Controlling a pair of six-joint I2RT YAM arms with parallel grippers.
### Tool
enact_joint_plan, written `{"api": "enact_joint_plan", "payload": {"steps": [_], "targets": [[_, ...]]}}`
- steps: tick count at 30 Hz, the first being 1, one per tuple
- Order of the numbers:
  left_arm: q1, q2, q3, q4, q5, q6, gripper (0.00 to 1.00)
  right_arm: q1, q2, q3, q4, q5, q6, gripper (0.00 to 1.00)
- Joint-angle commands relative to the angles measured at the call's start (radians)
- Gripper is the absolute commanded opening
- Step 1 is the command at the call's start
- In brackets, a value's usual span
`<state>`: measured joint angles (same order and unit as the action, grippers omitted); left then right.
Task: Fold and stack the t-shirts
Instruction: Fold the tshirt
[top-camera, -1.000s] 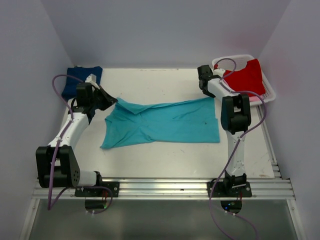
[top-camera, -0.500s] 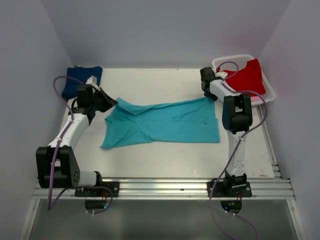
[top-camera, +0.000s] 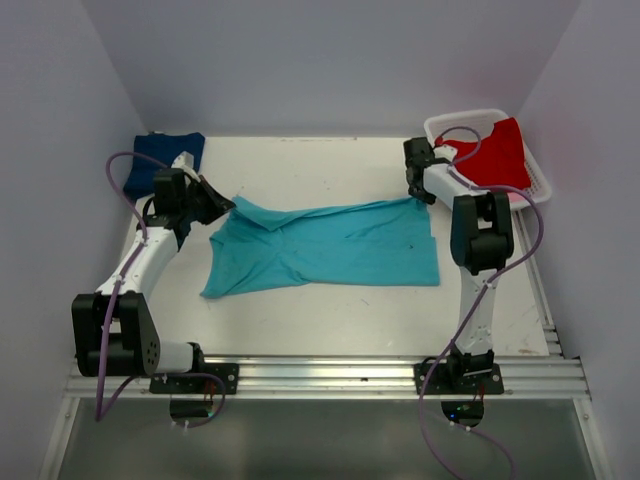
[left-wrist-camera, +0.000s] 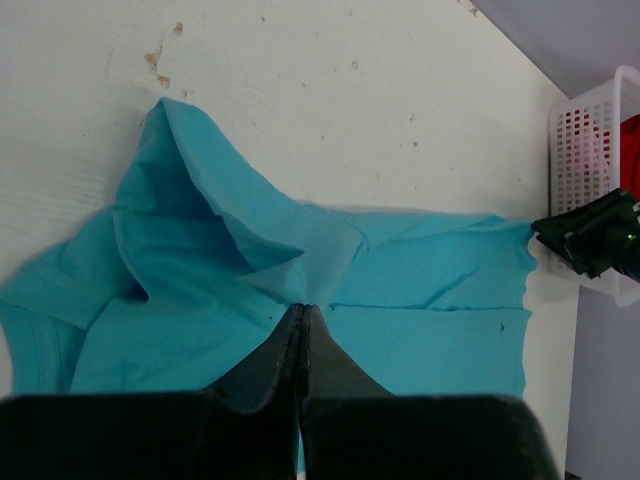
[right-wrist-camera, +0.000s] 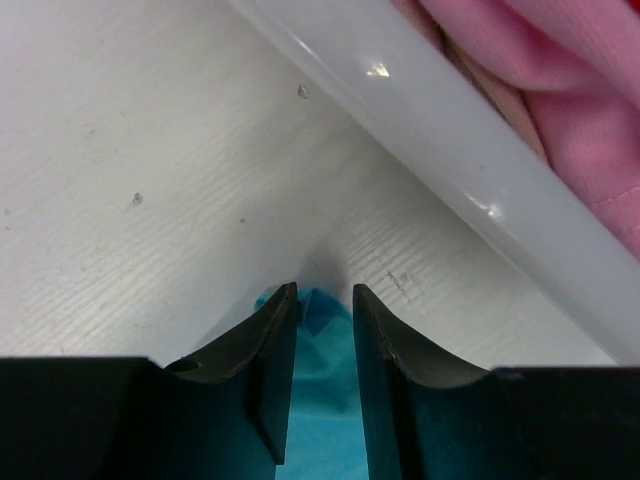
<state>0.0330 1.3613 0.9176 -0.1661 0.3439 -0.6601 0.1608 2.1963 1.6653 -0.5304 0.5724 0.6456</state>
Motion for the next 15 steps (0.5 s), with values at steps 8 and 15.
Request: {"api": "enact_joint_plan", "payload": {"steps": [8,15], "targets": [[0.011,-0.019,-0.017,0.025,0.003,0.022,0.00,-0.003,-0.109,-0.029,0.122,-0.026,-0.021,0.32],[0.013,-0.021,-0.017,0.024,0.001,0.024,0.00,-0.003,-0.040,0.034,0.064,-0.032,-0.015,0.32]]}}
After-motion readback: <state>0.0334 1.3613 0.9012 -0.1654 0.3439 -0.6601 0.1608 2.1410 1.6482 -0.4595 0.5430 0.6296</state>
